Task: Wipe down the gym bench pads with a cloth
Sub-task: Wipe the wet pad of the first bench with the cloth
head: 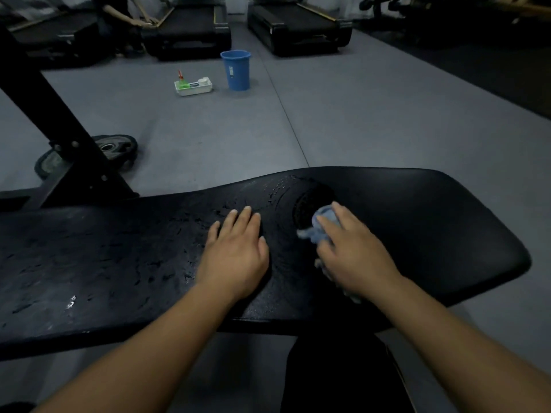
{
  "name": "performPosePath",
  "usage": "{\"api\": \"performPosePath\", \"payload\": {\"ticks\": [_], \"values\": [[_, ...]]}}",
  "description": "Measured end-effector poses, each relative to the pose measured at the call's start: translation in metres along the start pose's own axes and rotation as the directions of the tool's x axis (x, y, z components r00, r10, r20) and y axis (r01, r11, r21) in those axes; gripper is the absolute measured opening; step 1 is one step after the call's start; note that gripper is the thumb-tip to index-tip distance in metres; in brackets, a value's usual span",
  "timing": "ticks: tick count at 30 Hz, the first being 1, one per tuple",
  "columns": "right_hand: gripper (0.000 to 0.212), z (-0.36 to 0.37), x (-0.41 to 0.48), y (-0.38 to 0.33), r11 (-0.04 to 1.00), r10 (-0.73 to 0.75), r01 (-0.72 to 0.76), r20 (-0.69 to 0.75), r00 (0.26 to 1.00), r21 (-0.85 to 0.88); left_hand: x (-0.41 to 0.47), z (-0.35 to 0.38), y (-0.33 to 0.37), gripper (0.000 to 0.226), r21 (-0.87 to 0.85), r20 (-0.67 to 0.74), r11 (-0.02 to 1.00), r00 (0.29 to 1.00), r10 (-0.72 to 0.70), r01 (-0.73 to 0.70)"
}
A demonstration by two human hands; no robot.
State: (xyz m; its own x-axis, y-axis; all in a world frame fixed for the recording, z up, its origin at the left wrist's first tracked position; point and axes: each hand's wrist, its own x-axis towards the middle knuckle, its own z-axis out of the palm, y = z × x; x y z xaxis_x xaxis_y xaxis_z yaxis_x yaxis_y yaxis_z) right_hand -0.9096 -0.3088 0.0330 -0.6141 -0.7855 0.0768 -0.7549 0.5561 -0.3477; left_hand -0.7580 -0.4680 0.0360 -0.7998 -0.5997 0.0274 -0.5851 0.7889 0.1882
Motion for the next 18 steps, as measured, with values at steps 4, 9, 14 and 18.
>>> {"api": "performPosePath", "payload": {"ticks": [4,9,14,18], "values": [[0.053,0.015,0.012,-0.034,0.982,-0.183,0.179,-0.049,0.982,-0.063,0.011,-0.003,0.005,0.058,0.023,0.042,0.999,0.998,0.042,-0.043],[0.066,-0.003,-0.024,0.015,0.955,-0.296,0.296,0.027,0.955,-0.022,0.021,-0.001,0.016,0.059,-0.004,0.049,0.999,0.998,0.045,-0.045],[0.057,0.009,0.057,0.006,0.996,-0.006,-0.002,-0.083,0.996,-0.093,0.034,-0.002,0.017,0.061,0.053,0.105,0.994,0.990,0.090,-0.096],[0.063,0.013,0.013,-0.008,0.955,-0.296,0.296,0.010,0.955,-0.029,0.065,-0.007,0.021,0.062,0.067,0.163,0.990,0.981,0.110,-0.122]]}}
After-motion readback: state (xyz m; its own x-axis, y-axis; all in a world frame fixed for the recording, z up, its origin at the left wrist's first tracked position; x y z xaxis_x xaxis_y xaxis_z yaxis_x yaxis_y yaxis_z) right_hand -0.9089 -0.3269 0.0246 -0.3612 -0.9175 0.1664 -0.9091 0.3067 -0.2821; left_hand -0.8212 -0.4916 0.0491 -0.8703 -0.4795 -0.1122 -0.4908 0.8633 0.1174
